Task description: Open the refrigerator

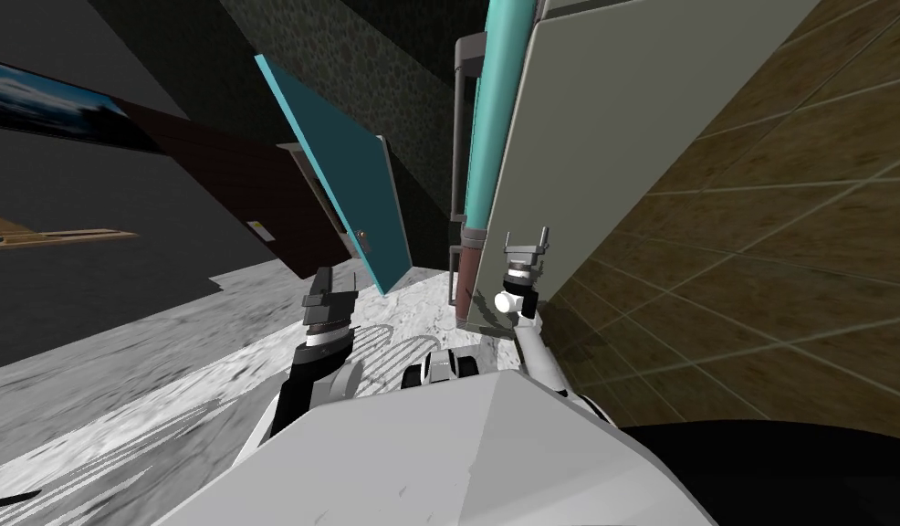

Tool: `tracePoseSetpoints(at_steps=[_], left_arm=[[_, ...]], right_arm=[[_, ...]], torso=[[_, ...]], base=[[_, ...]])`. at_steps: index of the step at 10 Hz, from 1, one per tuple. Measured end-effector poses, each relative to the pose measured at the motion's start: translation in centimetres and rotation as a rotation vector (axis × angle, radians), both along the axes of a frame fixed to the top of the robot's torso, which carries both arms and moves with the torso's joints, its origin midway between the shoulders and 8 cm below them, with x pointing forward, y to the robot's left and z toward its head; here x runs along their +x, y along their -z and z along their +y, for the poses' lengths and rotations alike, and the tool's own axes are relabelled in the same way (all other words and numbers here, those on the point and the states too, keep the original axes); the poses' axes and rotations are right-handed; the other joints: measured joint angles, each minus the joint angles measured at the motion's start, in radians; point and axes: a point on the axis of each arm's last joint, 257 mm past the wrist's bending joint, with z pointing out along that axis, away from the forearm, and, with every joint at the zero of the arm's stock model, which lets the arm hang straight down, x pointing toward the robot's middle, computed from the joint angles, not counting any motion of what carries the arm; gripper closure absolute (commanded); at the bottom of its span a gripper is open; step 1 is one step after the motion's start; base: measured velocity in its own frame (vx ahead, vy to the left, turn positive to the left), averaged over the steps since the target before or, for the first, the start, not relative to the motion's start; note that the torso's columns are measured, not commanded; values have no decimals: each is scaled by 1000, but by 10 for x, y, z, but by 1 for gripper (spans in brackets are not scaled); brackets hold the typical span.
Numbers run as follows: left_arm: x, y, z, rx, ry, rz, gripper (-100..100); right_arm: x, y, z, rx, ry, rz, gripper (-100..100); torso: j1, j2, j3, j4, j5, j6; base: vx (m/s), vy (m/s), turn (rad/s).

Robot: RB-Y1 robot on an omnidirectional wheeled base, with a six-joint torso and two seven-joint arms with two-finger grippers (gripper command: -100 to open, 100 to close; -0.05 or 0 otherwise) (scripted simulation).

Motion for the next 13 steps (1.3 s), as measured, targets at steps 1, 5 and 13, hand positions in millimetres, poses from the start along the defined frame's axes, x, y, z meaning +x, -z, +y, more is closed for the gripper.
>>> tracePoseSetpoints(at_steps=[1,5,13], left_arm=[[0,0,0,0,0,0,0],[0,0,0,0,0,0,0],[0,0,0,0,0,0,0]], right_arm=[[1,-8,-4,24,-23,-23,-100],[15,-29,-20,153,-130,-108,-100],[39,-74,-52,403,-346,-280,-100]], torso=[[0,1,0,0,0,1],[0,1,0,0,0,1],[0,1,0,0,0,0]], base=[[-33,19,97],[-32,13,50],[-28,7,81]])
